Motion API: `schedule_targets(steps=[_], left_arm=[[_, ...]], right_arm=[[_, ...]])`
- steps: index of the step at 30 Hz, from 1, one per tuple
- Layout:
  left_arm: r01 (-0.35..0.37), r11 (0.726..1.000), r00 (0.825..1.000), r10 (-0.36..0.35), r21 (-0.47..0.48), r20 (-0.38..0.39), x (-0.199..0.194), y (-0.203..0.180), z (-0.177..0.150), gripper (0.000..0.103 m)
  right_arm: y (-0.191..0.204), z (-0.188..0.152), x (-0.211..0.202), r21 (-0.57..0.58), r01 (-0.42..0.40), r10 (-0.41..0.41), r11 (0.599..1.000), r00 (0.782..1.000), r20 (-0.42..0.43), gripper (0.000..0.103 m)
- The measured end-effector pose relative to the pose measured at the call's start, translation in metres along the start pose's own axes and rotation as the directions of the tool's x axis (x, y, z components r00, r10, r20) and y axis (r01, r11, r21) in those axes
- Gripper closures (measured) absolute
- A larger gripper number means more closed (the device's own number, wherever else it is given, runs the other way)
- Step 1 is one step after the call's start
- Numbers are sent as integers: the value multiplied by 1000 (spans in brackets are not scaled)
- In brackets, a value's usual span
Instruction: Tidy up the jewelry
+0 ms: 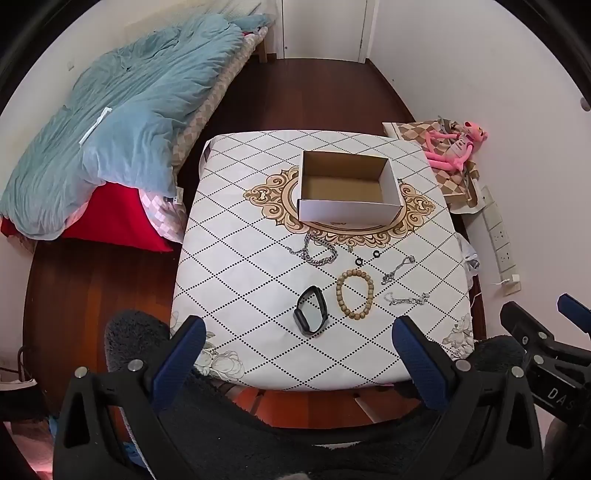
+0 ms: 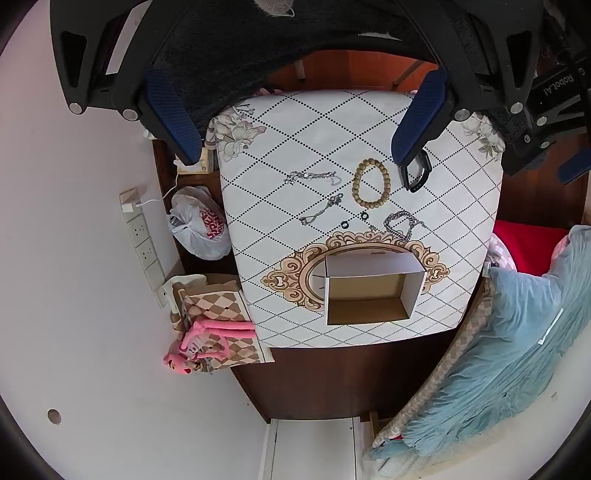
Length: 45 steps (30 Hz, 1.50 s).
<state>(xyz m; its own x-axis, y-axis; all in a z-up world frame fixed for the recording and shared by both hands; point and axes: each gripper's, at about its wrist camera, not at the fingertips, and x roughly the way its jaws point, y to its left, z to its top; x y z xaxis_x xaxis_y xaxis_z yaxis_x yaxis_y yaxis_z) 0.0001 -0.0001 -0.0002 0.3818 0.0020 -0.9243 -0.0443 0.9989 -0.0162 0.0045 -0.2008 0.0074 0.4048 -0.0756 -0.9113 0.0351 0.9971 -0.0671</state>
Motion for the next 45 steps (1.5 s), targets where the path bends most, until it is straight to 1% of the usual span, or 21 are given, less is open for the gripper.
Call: schedule_targets(steps=[2, 18, 20, 29, 38, 45], left_arm=[[1, 1000, 1000, -1, 1, 0, 0, 0, 0, 0], [3, 1000, 1000, -3, -2, 3, -6, -11, 0, 0], [6, 1000, 1000, -6, 3, 8, -4, -7, -2, 0], [7, 1000, 1000, -7, 6, 18, -9, -14, 0, 0], [6, 1000, 1000, -6, 13, 20, -13, -12, 6, 0], [11, 1000, 1000, -12, 12, 23, -12, -8, 4, 0]], right_arm=[[-1, 0, 0, -6, 16, -16, 1000, 1000, -3, 0], [-2, 0, -1, -3, 13, -13, 1000, 1000, 1, 0], [-3, 0, -2, -2, 12, -12, 1000, 1000, 2, 0], [-4, 0, -3, 3, 18, -18, 1000, 1000, 9, 0], [-6, 1, -7, -1, 18, -18, 1000, 1000, 13, 0], [-7, 3, -8, -1, 16, -16, 1000, 1000, 15, 0]])
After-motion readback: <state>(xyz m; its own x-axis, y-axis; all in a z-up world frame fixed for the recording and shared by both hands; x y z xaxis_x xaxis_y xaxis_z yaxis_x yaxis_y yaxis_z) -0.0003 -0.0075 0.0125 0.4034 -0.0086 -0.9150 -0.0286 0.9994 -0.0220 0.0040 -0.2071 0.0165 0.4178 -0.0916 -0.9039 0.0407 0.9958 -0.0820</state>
